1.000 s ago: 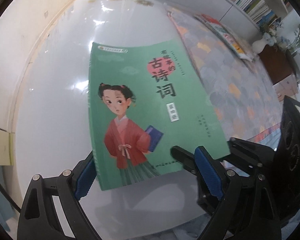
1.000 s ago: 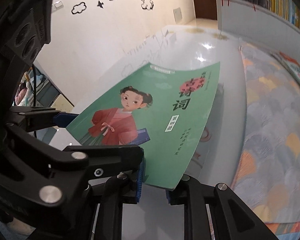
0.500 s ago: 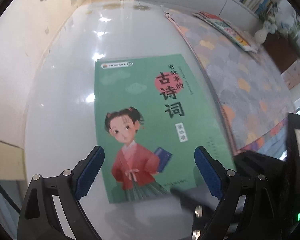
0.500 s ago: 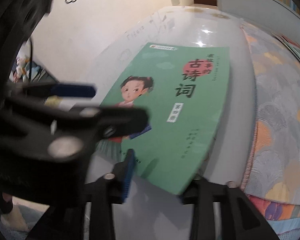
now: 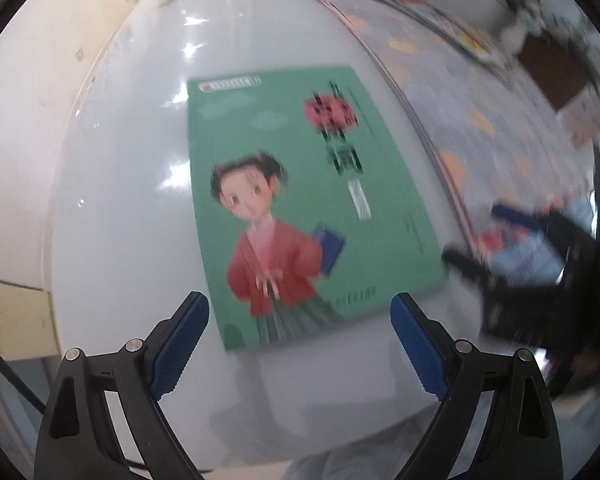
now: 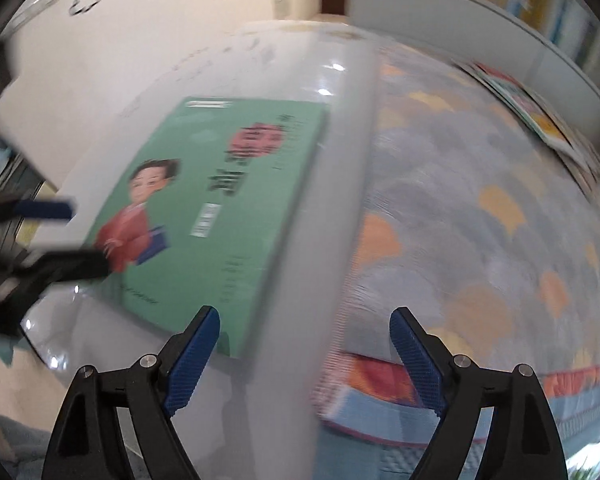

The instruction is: Organize books

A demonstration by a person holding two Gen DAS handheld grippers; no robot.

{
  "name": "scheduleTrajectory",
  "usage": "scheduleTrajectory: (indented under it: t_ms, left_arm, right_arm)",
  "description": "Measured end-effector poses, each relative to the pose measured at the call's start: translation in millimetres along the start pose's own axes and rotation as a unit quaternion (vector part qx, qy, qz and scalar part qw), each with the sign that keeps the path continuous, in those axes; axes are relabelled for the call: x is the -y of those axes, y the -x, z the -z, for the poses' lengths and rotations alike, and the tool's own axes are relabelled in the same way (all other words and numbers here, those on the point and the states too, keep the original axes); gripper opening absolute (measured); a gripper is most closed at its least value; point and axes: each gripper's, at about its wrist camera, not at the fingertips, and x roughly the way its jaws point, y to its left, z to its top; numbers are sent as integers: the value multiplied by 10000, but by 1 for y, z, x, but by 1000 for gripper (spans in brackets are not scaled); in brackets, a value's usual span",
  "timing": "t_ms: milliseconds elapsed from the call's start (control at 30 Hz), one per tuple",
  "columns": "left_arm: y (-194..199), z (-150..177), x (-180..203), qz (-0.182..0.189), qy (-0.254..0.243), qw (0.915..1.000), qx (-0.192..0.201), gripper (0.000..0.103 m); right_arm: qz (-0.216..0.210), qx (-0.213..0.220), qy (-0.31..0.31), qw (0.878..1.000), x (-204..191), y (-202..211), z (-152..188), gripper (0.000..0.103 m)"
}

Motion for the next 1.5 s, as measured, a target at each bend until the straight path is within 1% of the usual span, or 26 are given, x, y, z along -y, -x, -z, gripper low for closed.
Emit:
scheduleTrajectory:
  t_ms: [67,100,200,233,267,367,467,667,733,767,800,867,933,967,1033,1067,1100,1133,1167,1200,1233,1267,1300,1367,1433,1500]
  left_arm:
    - [-11,9,8,-439,-313,9985,-79,92]
    - [-16,11,10,-537,-376,9978,-116,92]
    - [-28,12,14,-571,-334,9977,-140,92]
    - [-34,12,15,-710,-297,9969,-143,94]
    - [-35,10,15,-726,-253,9970,-67,95]
    - [-36,6,12,-665,-64,9978,-13,95]
    - [-37,4,8,-587,26,9983,-33,95]
    - [-35,5,2,-580,142,9982,-5,95]
    - [-35,4,-1,-613,244,9978,-68,95]
    - [-36,4,0,-619,292,9975,-149,93]
    - [-34,5,5,-539,360,9976,-254,93]
    - [-20,5,7,-222,519,9981,-252,93]
    - [4,1,11,212,780,9967,-84,93]
    - [17,-3,15,348,907,9953,40,93]
    - [41,-13,24,432,1064,9929,325,93]
    - [56,-20,32,470,1149,9907,549,93]
    - [66,-26,34,523,1223,9884,728,93]
    - [77,-34,46,564,1316,9857,894,93]
    - [90,-46,58,622,1433,9820,1066,93]
    - [96,-56,63,663,1478,9798,1170,93]
    - [104,-66,74,635,1467,9784,1309,93]
    - [114,-78,91,520,1408,9773,1497,93]
    - [124,-89,107,338,1322,9757,1717,93]
    - [142,-113,142,109,1177,9695,2148,94]
    - [151,-133,167,162,1145,9645,2375,94]
    - [151,-153,192,63,1051,9626,2495,94]
  right_arm:
    - [47,-109,-209,9997,8,-2,4,85]
    - [62,-130,-274,9995,12,-2,3,85]
    - [98,-135,-419,9990,22,-4,0,85]
    - [106,-135,-436,9989,23,-5,0,85]
    - [121,-140,-447,9988,23,-5,-1,85]
    - [115,-155,-443,9988,27,-9,-7,85]
    - [115,-139,-361,9992,15,-3,-1,85]
    - [191,-83,-326,9993,18,6,9,85]
    - [205,16,-333,9992,23,14,10,85]
    - [222,149,-336,9991,30,20,9,85]
    - [244,257,-345,9988,35,25,9,85]
    - [328,522,-371,9974,52,41,8,85]
    - [428,783,-432,9951,77,62,6,85]
    - [451,919,-547,9932,98,79,5,85]
    - [332,1034,-844,9905,130,108,-1,85]
    - [129,1141,-1018,9882,149,128,-5,85]
    - [-78,1388,-1163,9834,168,153,-11,85]
    - [-167,1651,-1224,9785,182,175,-15,85]
    - [-170,1974,-1197,9728,197,200,-20,85]
    - [-71,2319,-1076,9667,212,225,-26,85]
    - [51,2589,-944,9613,221,245,-29,85]
    - [225,2980,-690,9518,234,271,-32,85]
    - [261,3229,-537,9446,243,288,-32,85]
    - [65,3673,-294,9296,268,321,-33,85]
    - [-219,3783,-209,9252,292,338,-34,87]
    - [-421,3683,-114,9287,321,342,-39,88]
